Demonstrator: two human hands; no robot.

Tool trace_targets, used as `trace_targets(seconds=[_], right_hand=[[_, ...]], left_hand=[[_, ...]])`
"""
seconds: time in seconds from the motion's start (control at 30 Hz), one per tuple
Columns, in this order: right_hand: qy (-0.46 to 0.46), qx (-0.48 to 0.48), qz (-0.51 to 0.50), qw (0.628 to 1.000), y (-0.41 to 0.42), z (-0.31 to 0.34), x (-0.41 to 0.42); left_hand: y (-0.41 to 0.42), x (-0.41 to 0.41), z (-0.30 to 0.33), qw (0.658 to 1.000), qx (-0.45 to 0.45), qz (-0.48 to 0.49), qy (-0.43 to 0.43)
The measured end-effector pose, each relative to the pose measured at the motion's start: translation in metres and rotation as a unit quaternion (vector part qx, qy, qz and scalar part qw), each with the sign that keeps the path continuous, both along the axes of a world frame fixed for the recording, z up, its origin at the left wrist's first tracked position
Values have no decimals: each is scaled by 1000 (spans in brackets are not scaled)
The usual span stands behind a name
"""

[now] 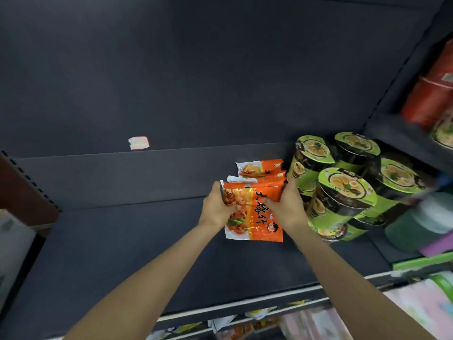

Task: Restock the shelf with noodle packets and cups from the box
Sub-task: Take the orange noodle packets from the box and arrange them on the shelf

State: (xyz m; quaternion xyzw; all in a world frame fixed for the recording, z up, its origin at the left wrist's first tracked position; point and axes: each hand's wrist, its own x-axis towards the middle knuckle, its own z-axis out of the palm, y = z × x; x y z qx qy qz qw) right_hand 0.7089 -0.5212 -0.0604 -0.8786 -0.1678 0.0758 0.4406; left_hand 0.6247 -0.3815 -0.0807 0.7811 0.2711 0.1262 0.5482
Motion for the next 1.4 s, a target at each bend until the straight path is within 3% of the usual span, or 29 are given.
trace_targets(seconds=[0.3, 0.43, 0.57, 0.7, 0.97, 1.2, 1.4], right_hand=[[-51, -152, 67, 985, 1, -30, 30], [-147, -210, 64, 964, 3, -36, 41], [-289, -277, 58, 914, 6, -46, 51], [-336, -310, 80, 886, 8, -49, 62], [-307, -264, 145, 903, 0, -45, 53], [-219, -142, 208, 943, 2, -19, 14], [-170, -103, 284, 938, 38, -3, -45]], left_hand=[[-21, 41, -36, 997, 53, 47, 24], [-24, 52, -43, 994, 77, 68, 26], [-29, 60, -48, 991, 93, 91, 23], [-32, 68, -46, 990, 96, 97, 31], [-22, 50, -26, 985, 134, 41, 99], [-23, -1, 2, 957, 274, 68, 73], [-8, -70, 20, 933, 340, 96, 73]])
